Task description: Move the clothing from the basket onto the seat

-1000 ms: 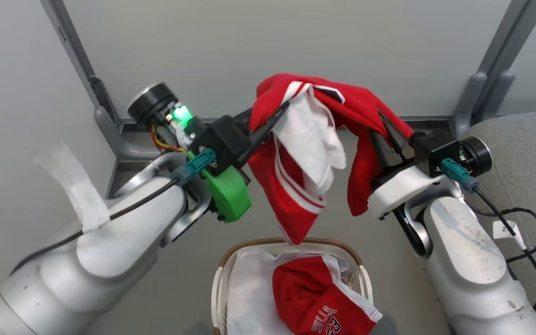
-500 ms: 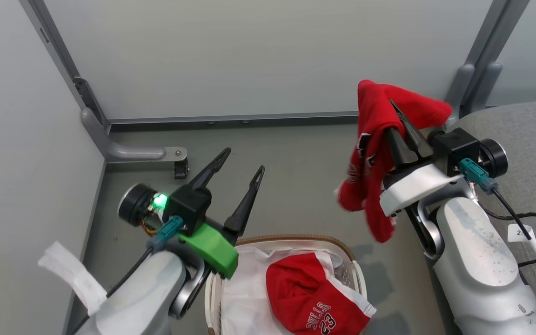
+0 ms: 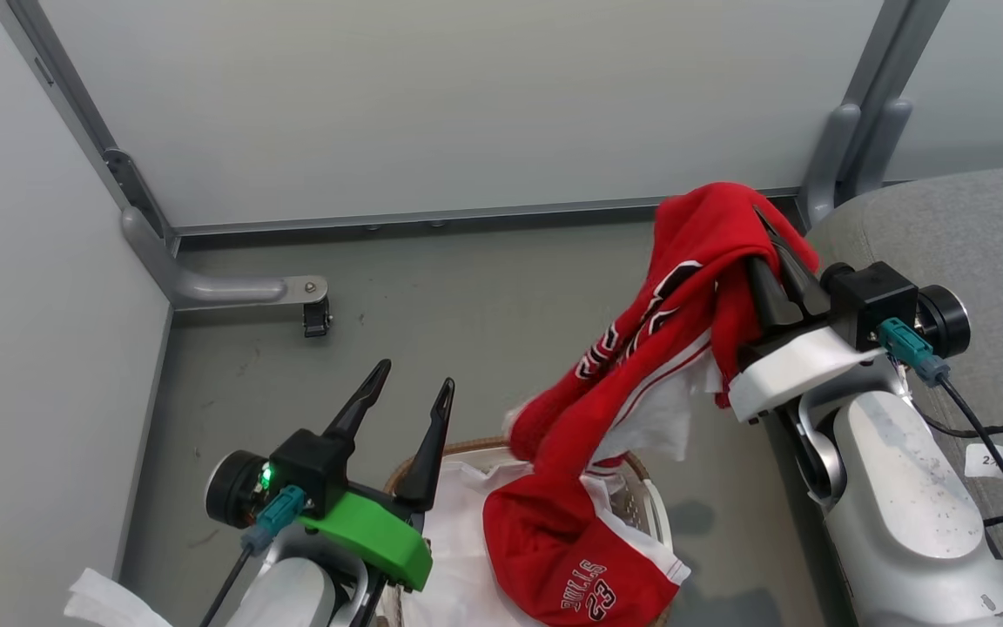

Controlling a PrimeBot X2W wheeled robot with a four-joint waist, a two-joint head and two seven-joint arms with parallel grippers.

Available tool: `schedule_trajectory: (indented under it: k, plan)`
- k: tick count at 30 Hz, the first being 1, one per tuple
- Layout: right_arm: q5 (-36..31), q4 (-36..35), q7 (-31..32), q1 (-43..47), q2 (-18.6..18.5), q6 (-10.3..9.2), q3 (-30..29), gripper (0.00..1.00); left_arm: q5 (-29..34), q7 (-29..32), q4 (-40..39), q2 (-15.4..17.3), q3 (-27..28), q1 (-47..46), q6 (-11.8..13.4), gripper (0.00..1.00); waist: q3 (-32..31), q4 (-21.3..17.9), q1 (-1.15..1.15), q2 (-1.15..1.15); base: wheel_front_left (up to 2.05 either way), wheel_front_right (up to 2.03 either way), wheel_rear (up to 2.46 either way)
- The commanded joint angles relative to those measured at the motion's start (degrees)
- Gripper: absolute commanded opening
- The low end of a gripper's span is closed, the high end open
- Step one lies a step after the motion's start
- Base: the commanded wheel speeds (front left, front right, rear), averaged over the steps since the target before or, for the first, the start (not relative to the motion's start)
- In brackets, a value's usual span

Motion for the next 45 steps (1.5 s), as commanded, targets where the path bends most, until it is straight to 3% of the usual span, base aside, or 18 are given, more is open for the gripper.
schedule_trajectory:
  k: [1,13,21,32,38,45]
  plan:
    - [-0.2,-0.3,-0.3,0.8,-0.2,-0.04,-0.1,0.00,0.9,0.0,-0.1,-0.6,1.0,1.5,-0.6,1.00,0.0,-0.3,0.00,0.00,0.00,0.00,0.00]
    - [-1.5,-0.3,-0.3,1.7,-0.3,-0.04,-1.9,0.00,5.8,0.0,0.0,-3.7,4.4,3.2,-2.6,1.00,1.1,-3.6,0.00,0.00,0.00,0.00,0.00]
    - [-3.7,-0.8,-0.3,1.0,-0.2,-0.04,-4.7,0.00,6.8,0.0,-0.9,-4.1,3.4,1.7,-2.7,1.00,4.9,-12.6,0.00,0.00,0.00,0.00,0.00]
    - [-1.7,-2.2,-0.3,-0.7,-0.2,-0.04,-6.8,0.00,7.2,0.0,-1.4,-1.9,-0.3,-3.2,-2.7,1.00,11.2,-24.5,0.00,0.00,0.00,0.00,0.00]
    - [-1.2,-2.5,-0.3,-0.4,-0.1,-0.04,-8.8,0.00,6.8,0.0,-1.2,-1.0,-2.0,-4.6,-2.7,1.00,12.6,-26.5,0.00,0.00,0.00,0.00,0.00]
    - [-2.9,-2.6,-0.3,-2.4,-0.2,-0.04,-12.4,0.00,6.6,0.0,-1.6,-0.1,-3.1,-5.8,-2.7,1.00,14.9,-25.5,0.00,0.00,0.00,0.00,0.00]
